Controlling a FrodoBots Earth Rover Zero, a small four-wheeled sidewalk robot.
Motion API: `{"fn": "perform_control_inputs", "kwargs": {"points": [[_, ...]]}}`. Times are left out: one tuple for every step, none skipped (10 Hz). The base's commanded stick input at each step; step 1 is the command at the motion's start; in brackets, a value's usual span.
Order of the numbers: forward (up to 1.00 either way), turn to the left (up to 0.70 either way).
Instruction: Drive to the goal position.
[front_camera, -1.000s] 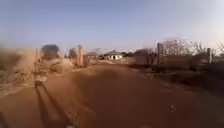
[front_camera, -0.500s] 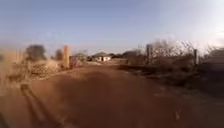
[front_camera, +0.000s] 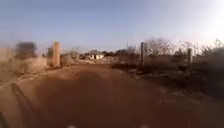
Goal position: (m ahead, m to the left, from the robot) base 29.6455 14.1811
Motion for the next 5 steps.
{"fn": "perform_control_inputs", "kwargs": {"points": [[0.7,0.0],[0.7,0.0],[0.7,0.0],[0.7,0.0],[0.7,0.0]]}}
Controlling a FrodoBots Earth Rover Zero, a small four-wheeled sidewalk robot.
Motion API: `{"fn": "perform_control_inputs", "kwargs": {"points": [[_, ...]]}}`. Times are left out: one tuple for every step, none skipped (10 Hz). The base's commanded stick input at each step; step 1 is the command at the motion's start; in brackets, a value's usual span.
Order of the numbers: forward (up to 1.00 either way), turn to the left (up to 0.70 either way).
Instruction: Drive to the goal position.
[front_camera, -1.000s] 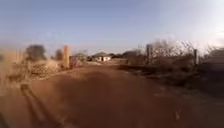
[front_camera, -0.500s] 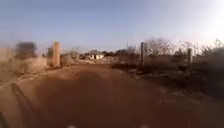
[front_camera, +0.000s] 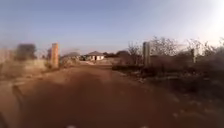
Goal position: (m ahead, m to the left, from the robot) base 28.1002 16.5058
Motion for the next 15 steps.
{"fn": "perform_control_inputs", "kwargs": {"points": [[0.7,0.0],[0.7,0.0],[0.7,0.0],[0.7,0.0],[0.7,0.0],[0.7,0.0],[0.7,0.0],[0.7,0.0],[0.7,0.0],[0.7,0.0],[0.7,0.0],[0.7,0.0],[0.7,0.0],[0.7,0.14],[0.7,0.27]]}}
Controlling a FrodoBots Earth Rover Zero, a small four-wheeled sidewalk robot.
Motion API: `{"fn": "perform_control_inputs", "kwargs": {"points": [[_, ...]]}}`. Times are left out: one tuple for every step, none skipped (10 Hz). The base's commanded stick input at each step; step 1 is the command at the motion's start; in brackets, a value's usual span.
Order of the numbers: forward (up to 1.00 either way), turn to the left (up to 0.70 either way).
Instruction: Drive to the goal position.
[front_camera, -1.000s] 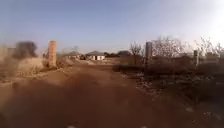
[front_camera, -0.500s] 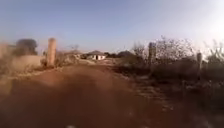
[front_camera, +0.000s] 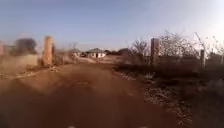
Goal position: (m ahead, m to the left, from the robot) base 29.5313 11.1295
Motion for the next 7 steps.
{"fn": "perform_control_inputs", "kwargs": {"points": [[0.7,0.12],[0.7,0.0],[0.7,0.0],[0.7,0.0],[0.7,0.0],[0.7,0.0],[0.7,0.0]]}}
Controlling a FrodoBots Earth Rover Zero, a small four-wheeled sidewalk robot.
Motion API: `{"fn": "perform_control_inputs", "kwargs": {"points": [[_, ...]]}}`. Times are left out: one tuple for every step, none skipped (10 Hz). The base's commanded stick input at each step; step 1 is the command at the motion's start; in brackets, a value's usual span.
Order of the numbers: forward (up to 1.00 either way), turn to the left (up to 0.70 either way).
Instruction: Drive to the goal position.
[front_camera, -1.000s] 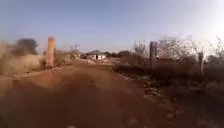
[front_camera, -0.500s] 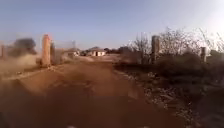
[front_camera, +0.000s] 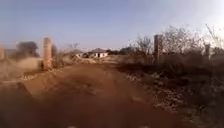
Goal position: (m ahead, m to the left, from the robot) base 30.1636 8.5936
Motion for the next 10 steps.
{"fn": "perform_control_inputs", "kwargs": {"points": [[0.7,0.0],[0.7,0.0],[0.7,0.0],[0.7,0.0],[0.7,0.0],[0.7,0.0],[0.7,0.0],[0.7,0.0],[0.7,0.0],[0.7,0.0]]}}
